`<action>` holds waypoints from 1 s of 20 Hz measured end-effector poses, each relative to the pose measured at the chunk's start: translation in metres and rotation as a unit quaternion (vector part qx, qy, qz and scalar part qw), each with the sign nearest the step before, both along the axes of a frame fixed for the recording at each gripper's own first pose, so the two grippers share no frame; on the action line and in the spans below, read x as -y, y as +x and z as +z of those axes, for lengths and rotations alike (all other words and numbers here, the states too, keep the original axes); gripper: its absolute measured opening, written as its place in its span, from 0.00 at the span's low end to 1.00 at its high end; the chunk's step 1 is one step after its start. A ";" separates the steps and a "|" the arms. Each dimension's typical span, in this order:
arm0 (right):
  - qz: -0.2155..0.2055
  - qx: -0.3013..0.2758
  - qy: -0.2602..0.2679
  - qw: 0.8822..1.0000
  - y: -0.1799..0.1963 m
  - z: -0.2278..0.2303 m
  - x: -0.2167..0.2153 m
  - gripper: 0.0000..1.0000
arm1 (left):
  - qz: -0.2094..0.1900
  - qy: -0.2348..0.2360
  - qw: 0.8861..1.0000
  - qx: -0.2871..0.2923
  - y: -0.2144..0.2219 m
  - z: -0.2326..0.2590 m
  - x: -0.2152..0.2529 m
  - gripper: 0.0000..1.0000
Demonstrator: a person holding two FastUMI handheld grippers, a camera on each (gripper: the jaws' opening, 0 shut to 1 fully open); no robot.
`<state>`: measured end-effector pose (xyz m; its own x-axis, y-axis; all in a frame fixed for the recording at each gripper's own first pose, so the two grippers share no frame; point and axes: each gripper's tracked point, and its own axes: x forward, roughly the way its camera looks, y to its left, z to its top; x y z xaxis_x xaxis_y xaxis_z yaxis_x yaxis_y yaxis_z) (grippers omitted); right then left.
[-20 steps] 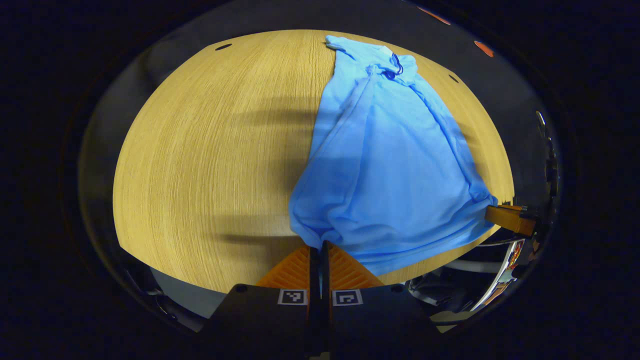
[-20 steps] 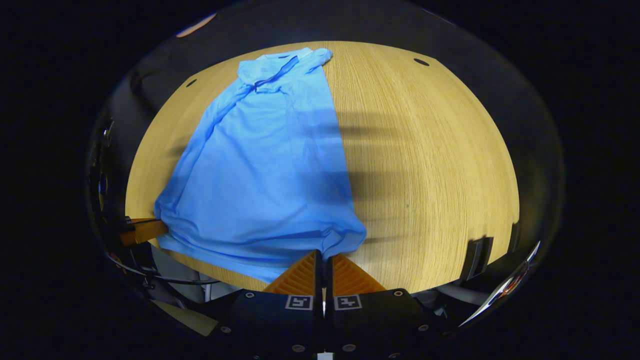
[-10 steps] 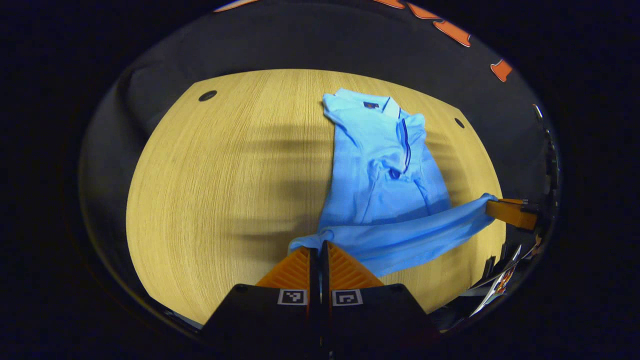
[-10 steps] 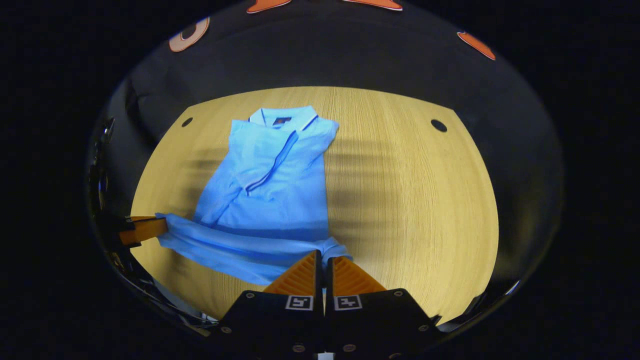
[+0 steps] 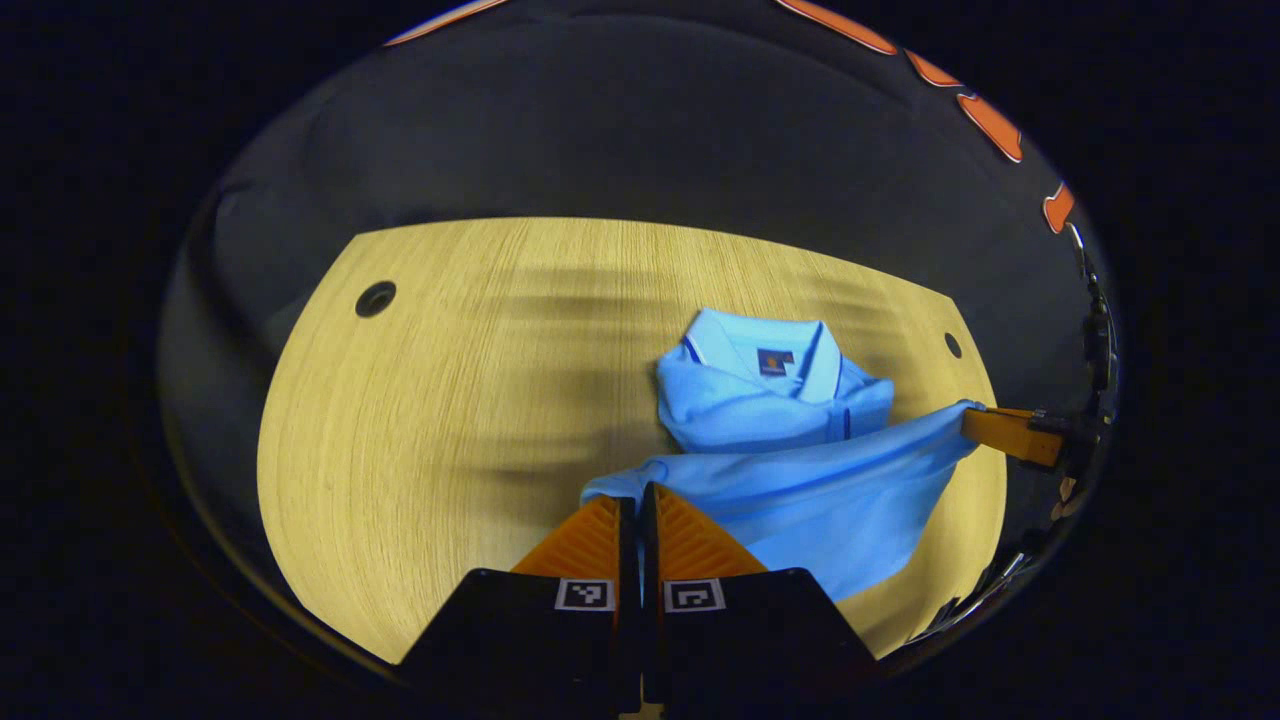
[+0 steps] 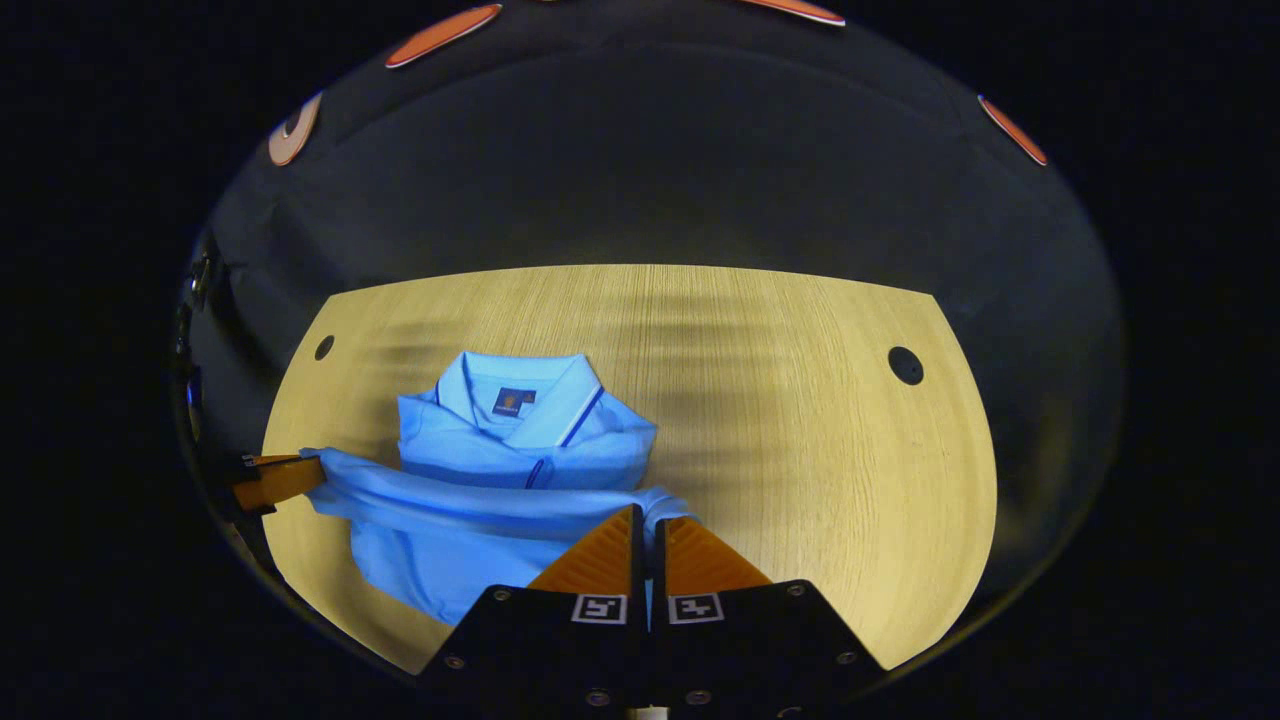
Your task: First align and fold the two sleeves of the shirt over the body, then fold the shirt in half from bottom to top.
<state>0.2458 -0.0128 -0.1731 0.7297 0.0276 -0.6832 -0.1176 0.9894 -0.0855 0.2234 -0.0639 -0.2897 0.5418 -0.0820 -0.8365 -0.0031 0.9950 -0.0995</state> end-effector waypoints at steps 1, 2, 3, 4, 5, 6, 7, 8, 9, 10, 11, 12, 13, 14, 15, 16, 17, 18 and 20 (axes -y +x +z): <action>-0.001 -0.006 0.004 1.000 0.005 -0.005 -0.001 0.01 | 0.002 0.000 1.000 0.003 0.014 -0.004 -0.003 0.05; -0.003 -0.011 0.005 1.000 0.009 -0.012 -0.001 0.01 | 0.003 -0.002 1.000 0.007 0.025 -0.007 -0.006 0.05; -0.001 -0.015 0.007 1.000 0.011 -0.016 -0.002 0.01 | 0.003 -0.001 1.000 0.007 0.035 -0.010 -0.010 0.05; 0.001 -0.012 0.005 1.000 0.017 -0.020 -0.003 0.01 | 0.002 0.002 1.000 0.013 0.046 -0.013 -0.013 0.05; 0.002 -0.009 0.008 1.000 0.023 -0.023 -0.003 0.02 | 0.003 0.009 1.000 0.020 0.053 -0.018 -0.015 0.05; -0.001 -0.005 0.012 1.000 0.027 -0.027 -0.005 0.02 | 0.004 0.015 1.000 0.024 0.059 -0.020 -0.017 0.05; -0.006 -0.005 0.018 1.000 0.030 -0.027 -0.005 0.03 | 0.007 0.026 0.999 0.023 0.062 -0.028 -0.018 0.05; -0.011 -0.006 0.019 1.000 0.028 -0.027 -0.003 0.06 | 0.010 0.037 0.999 0.021 0.062 -0.029 -0.022 0.07; -0.015 -0.002 0.015 1.000 0.031 -0.024 0.000 0.15 | 0.013 0.041 0.999 0.024 0.064 -0.031 -0.022 0.18; -0.017 0.001 0.013 1.000 0.031 -0.023 0.004 0.25 | 0.014 0.045 0.999 0.028 0.064 -0.028 -0.025 0.27; -0.023 0.004 0.014 1.000 0.030 -0.019 0.008 0.35 | 0.020 0.049 0.998 0.045 0.068 -0.020 -0.029 0.47; -0.029 0.008 0.016 0.999 0.029 -0.014 0.010 0.57 | 0.028 0.058 0.996 0.065 0.072 -0.009 -0.034 0.65; -0.030 0.016 0.017 0.999 0.027 -0.008 0.010 0.78 | 0.036 0.076 0.992 0.090 0.073 0.005 -0.042 0.82; -0.029 0.027 0.017 0.999 0.027 0.000 0.011 1.00 | 0.040 0.099 0.987 0.116 0.078 0.021 -0.050 1.00; -0.027 0.043 0.015 0.999 0.026 0.009 0.012 1.00 | 0.042 0.121 0.981 0.145 0.081 0.041 -0.056 1.00; -0.023 0.063 0.014 0.998 0.025 0.021 0.011 1.00 | 0.043 0.136 0.974 0.174 0.081 0.066 -0.059 1.00; -0.017 0.085 0.017 0.996 0.021 0.036 0.008 0.99 | 0.038 0.143 0.967 0.205 0.079 0.093 -0.057 1.00; -0.007 0.117 0.023 0.993 0.013 0.060 0.003 0.99 | 0.030 0.145 0.958 0.245 0.075 0.125 -0.048 1.00; 0.011 0.181 0.034 0.983 -0.010 0.105 -0.008 0.99 | 0.024 0.147 0.940 0.307 0.060 0.176 -0.033 1.00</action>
